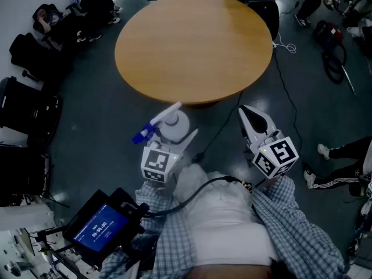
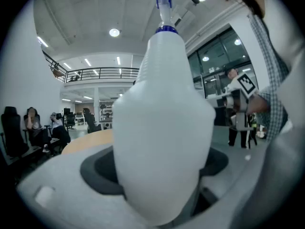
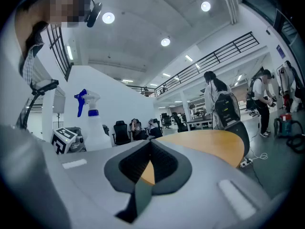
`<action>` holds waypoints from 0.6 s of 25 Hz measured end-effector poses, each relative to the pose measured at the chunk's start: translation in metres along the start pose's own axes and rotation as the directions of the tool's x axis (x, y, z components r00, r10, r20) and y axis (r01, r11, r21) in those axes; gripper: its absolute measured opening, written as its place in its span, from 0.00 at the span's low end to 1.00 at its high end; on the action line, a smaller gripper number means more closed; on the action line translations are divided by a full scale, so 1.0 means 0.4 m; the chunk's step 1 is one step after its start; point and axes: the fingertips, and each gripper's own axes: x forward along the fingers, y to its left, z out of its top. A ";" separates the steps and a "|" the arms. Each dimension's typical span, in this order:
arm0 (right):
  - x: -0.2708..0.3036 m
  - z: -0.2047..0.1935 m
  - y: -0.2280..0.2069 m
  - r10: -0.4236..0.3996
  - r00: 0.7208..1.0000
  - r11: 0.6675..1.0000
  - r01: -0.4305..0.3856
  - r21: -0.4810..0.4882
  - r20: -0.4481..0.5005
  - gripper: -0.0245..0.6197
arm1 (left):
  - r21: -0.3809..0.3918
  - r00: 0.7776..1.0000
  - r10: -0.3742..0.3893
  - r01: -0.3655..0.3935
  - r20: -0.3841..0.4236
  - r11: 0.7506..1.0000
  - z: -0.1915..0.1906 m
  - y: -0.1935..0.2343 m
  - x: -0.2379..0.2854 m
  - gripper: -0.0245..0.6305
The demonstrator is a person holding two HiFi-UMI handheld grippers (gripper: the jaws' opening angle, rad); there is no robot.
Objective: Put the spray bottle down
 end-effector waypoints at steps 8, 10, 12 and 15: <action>0.006 0.003 -0.002 0.004 1.000 1.000 -0.004 0.002 0.000 0.04 | -0.002 1.000 0.004 -0.004 -0.002 1.000 0.001 0.003 0.003 0.70; 0.007 0.001 0.001 0.008 1.000 1.000 -0.008 0.001 0.000 0.04 | -0.002 1.000 0.005 -0.005 -0.002 1.000 0.000 0.005 0.002 0.70; 0.008 0.000 0.003 0.009 1.000 1.000 -0.009 0.000 0.001 0.04 | 0.000 1.000 0.006 -0.006 -0.002 1.000 -0.001 0.006 0.000 0.70; 0.009 -0.001 0.002 0.008 1.000 1.000 -0.008 0.005 0.002 0.04 | 0.001 1.000 0.006 -0.006 -0.004 1.000 -0.003 0.006 0.000 0.70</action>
